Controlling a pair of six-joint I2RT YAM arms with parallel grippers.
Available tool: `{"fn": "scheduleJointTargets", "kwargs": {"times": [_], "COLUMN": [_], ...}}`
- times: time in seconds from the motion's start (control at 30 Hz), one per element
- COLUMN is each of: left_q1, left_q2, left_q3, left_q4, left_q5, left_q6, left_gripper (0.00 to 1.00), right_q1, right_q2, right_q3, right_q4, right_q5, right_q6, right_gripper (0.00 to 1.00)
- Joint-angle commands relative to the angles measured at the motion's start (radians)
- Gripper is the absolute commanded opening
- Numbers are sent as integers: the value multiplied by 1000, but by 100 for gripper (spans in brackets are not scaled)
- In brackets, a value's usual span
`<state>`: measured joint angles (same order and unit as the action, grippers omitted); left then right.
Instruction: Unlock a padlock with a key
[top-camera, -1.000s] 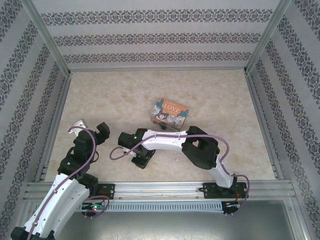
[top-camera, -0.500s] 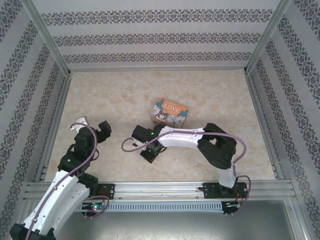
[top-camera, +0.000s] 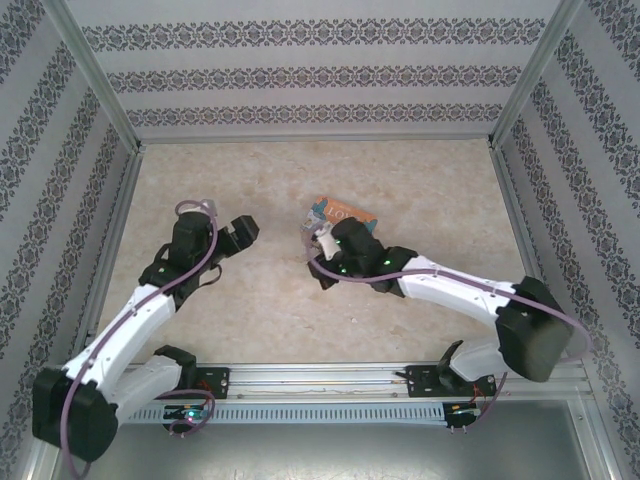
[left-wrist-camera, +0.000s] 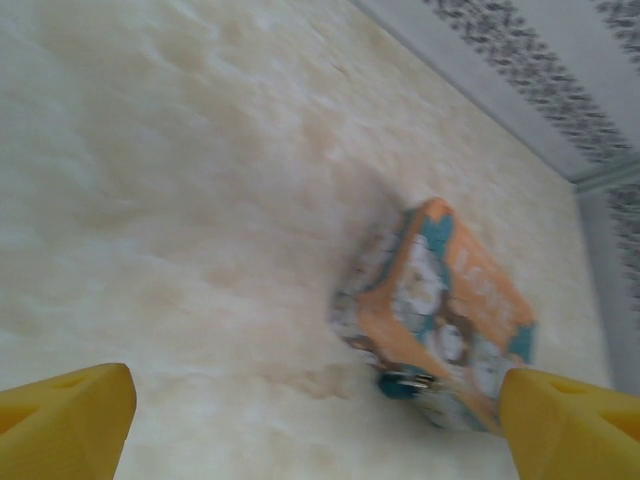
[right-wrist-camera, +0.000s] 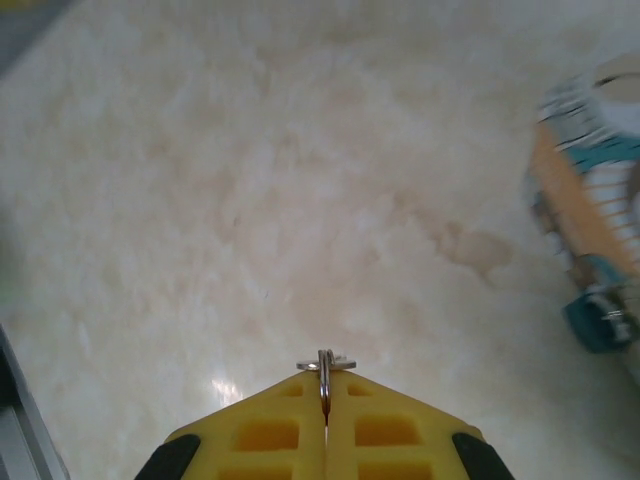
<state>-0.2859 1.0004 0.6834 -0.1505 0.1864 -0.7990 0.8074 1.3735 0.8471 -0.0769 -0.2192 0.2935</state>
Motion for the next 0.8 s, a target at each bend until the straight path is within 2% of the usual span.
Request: {"fn": "scheduleJointTargets", "kwargs": {"times": [0.0, 0.23, 0.4, 0.57, 0.77], "left_q1": [5, -23, -59, -119, -189], "left_q2": [73, 193, 302, 390, 473], "left_q3": [40, 43, 32, 61, 72], "left_q4": [215, 535, 815, 956, 1097], "left_q5": [220, 293, 290, 250, 201], "left_q6": [-221, -560, -803, -924, -1018], "left_gripper": [92, 91, 91, 90, 89], "right_q1": [-49, -117, -126, -134, -136], "right_q2": [-76, -152, -142, -83, -3], "right_q3": [-49, -96, -114, -112, -76], "right_q4": [211, 404, 539, 667, 734], "right_q5": [-51, -43, -7, 4, 1], "right_q6": [96, 161, 186, 220, 230], "right_gripper": [0, 0, 0, 0, 0]}}
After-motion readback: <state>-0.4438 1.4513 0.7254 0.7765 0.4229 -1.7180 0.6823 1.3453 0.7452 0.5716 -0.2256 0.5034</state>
